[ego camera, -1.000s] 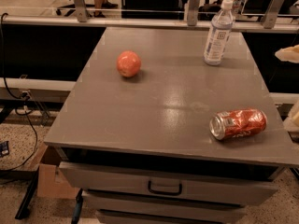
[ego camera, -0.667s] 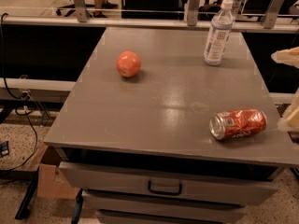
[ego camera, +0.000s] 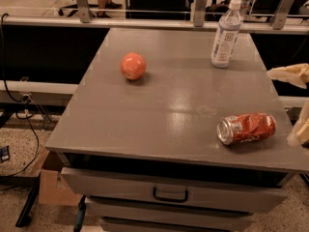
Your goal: Move coke can near blue plastic bottle
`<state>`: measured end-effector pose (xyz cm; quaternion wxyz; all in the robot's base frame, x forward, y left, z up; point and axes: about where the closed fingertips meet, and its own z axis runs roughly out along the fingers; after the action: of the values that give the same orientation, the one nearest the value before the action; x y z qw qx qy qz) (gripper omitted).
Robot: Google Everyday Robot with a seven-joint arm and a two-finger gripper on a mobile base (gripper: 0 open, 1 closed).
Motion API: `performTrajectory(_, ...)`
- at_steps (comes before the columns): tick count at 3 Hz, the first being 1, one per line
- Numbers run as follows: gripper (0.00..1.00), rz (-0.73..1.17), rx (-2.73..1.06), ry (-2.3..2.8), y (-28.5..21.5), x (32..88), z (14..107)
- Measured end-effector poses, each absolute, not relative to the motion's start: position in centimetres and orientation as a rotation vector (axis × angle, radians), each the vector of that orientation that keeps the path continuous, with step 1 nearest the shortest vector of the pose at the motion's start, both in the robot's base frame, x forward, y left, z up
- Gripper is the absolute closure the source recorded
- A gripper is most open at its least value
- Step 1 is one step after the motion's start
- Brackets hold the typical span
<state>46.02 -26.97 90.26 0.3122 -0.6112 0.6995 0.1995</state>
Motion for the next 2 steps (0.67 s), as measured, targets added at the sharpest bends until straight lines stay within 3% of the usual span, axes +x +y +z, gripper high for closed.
performTrajectory(2, 0.0, 0.625, -1.592, 1.798, -27.6, 44.2, 86.3)
